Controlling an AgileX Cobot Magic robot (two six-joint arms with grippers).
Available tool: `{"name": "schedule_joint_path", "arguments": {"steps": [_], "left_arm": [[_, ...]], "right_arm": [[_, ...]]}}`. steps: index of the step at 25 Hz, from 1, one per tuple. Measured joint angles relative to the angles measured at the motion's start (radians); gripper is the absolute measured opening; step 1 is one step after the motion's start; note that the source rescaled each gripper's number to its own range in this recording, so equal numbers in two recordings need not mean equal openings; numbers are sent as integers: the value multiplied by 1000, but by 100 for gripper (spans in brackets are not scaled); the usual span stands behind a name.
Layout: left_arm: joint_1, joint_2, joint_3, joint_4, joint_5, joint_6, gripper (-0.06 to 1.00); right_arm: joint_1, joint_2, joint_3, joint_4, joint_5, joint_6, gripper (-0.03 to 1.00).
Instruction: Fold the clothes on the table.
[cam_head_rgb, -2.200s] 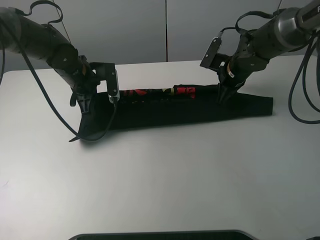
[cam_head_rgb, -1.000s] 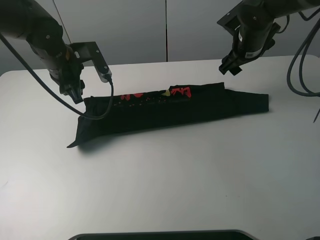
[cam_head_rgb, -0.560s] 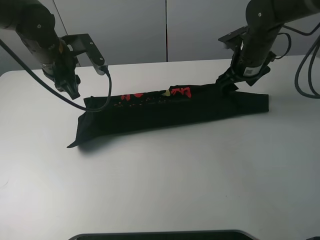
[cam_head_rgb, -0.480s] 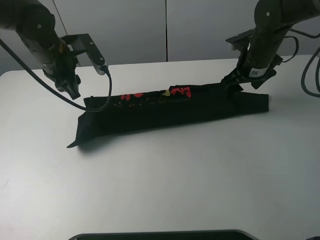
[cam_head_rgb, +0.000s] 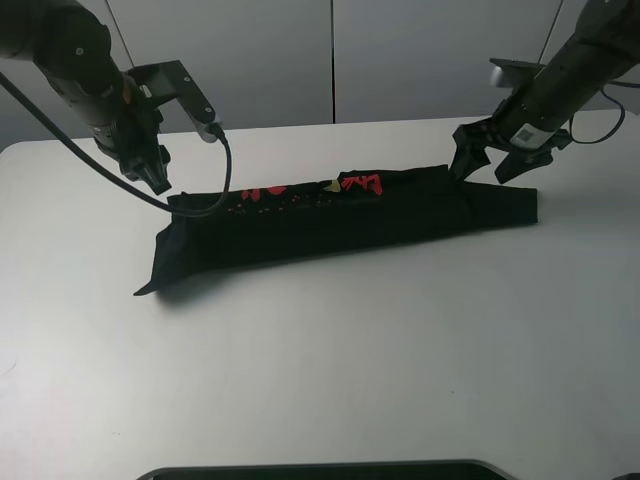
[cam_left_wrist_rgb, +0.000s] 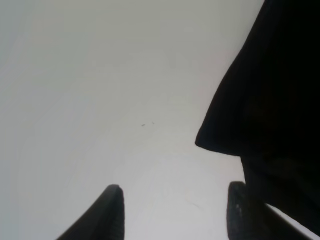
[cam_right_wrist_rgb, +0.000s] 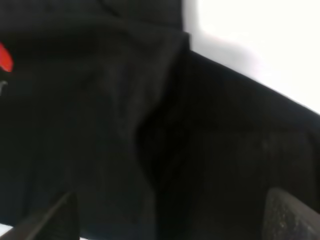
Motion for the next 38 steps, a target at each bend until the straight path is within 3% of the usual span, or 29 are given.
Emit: {"name": "schedule_joint_path", "arguments": {"steps": [19, 21, 26, 27, 32, 36, 38], "left_arm": [[0, 0, 0, -4, -11, 6, 59], [0, 0, 0, -4, -17, 6, 59], [0, 0, 0, -4, -30, 6, 60], [0, 0, 0, -4, -30, 6, 60], [0, 0, 0, -4, -32, 6, 60], [0, 0, 0, -4, -33, 6, 60], [0, 0, 0, -4, -33, 6, 60]], "right_arm": [[-3, 142, -7, 66, -21, -21, 78], [-3, 144, -7, 66, -30, -26, 68], [26, 158, -7, 74, -31, -82, 12], [35, 160, -6, 82, -26, -96, 6], [51, 160, -4, 88, -19, -116, 4], [34, 155, -8, 26, -15, -2, 4], [-1, 133, -8, -60, -13, 56, 4]]}}
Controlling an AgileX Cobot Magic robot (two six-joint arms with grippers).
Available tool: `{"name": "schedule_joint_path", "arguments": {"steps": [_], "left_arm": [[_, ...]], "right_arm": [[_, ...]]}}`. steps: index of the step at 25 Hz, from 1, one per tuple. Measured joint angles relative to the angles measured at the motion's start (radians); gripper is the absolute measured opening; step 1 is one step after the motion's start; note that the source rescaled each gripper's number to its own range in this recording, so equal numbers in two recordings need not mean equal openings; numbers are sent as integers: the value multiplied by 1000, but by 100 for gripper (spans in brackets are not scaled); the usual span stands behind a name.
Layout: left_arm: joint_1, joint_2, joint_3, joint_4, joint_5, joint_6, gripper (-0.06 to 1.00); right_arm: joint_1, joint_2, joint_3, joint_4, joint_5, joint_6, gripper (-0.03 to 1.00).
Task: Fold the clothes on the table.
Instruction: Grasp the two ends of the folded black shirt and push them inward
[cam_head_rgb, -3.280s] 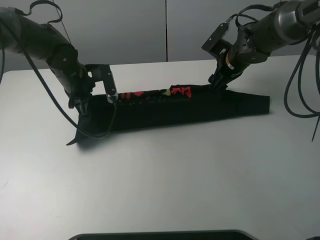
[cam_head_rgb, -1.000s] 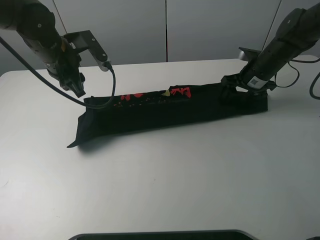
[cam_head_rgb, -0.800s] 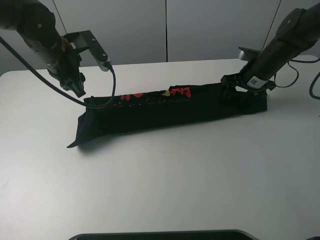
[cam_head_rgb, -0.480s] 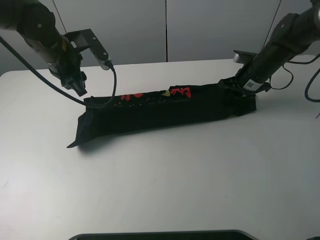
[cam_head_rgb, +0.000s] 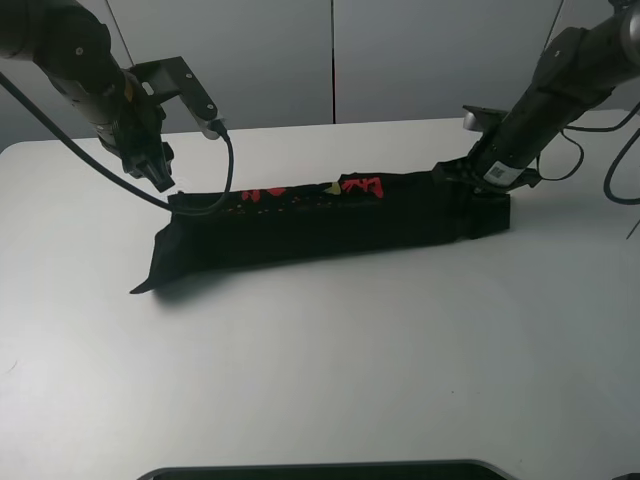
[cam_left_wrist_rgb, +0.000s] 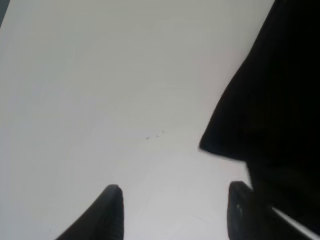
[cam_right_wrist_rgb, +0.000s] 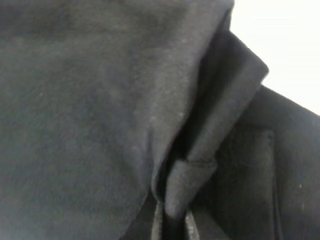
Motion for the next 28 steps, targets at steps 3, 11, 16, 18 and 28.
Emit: {"name": "schedule_joint_path", "arguments": {"steps": [3, 11, 16, 18, 28], "left_arm": [[0, 0, 0, 0, 0, 0, 60], [0, 0, 0, 0, -4, 0, 60], [0, 0, 0, -4, -4, 0, 60], [0, 0, 0, -8, -4, 0, 60], [0, 0, 0, -36, 23, 0, 60]], "right_arm": [[-95, -62, 6, -102, 2, 35, 4], [-217, -348, 6, -51, 185, -9, 3], [-105, -390, 6, 229, 300, -142, 3], [-13, -383, 8, 267, 272, -153, 3], [326, -115, 8, 488, -8, -172, 3]]}}
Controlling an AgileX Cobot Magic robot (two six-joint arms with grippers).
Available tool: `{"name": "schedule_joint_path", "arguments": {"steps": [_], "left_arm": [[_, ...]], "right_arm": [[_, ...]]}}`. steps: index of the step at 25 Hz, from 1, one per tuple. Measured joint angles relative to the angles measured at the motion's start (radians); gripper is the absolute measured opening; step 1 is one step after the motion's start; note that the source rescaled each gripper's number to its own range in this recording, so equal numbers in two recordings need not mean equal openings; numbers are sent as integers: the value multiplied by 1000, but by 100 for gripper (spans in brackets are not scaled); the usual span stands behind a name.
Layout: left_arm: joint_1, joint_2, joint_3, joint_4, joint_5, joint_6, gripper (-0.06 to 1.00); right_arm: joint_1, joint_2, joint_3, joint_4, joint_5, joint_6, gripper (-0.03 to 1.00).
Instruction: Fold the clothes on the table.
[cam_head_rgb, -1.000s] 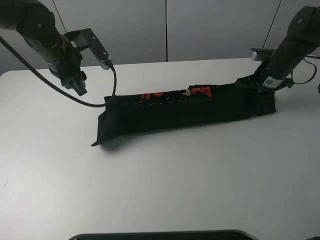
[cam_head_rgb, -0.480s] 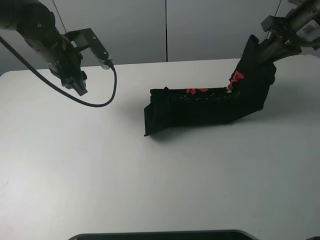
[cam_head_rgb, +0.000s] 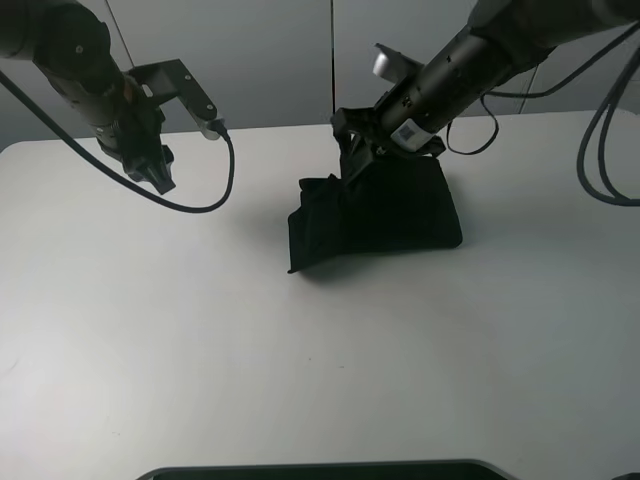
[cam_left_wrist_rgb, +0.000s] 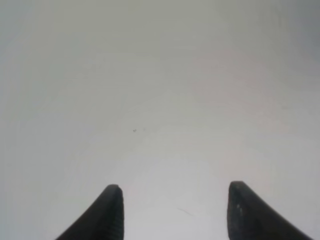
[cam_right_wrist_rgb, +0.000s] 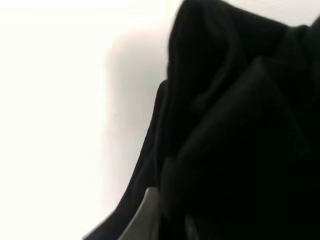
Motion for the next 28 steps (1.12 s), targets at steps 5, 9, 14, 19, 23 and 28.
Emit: {"name": "schedule_joint_path", "arguments": {"steps": [5, 9, 14, 19, 23, 28], "left_arm": [[0, 0, 0, -2, 6, 0, 60], [0, 0, 0, -4, 6, 0, 60], [0, 0, 0, -4, 6, 0, 60], [0, 0, 0, -4, 4, 0, 60], [0, -2, 0, -4, -1, 0, 60], [0, -44, 0, -4, -1, 0, 60]], "right_arm": [[73, 123, 0, 152, -51, -101, 3], [88, 133, 0, 224, -55, -146, 3], [88, 133, 0, 241, -51, -177, 7], [88, 133, 0, 366, 65, -290, 53], [89, 133, 0, 438, 135, -354, 78], [89, 133, 0, 441, 126, -367, 80]]}}
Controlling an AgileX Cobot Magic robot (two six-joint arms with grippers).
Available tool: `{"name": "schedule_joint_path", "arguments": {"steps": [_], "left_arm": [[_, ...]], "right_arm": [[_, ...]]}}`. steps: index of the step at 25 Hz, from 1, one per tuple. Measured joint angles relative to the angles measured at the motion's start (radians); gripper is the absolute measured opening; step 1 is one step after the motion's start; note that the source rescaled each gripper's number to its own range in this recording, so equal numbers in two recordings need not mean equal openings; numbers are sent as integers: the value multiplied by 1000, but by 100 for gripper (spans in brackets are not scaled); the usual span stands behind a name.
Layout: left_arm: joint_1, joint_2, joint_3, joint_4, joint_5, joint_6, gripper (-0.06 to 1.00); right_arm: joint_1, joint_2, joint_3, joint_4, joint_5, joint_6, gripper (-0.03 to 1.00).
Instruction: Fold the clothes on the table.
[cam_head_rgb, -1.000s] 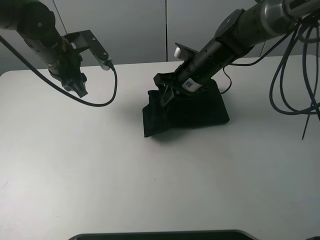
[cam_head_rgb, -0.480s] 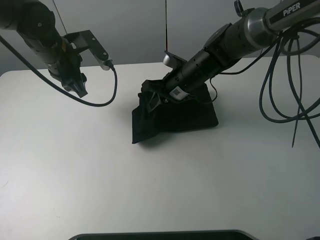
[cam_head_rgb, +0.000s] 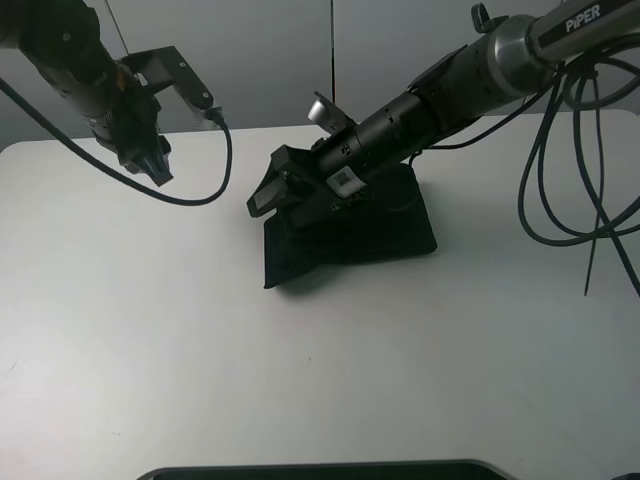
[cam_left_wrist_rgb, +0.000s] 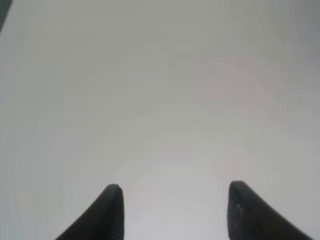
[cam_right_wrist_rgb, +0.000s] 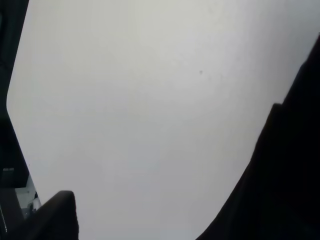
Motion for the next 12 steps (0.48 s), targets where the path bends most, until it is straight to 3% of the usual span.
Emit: {"name": "schedule_joint_path", "arguments": {"steps": [12], "left_arm": [[0, -255, 0, 0, 4, -1, 60]], "right_arm": [[0, 99, 0, 66, -9, 3, 80]]}}
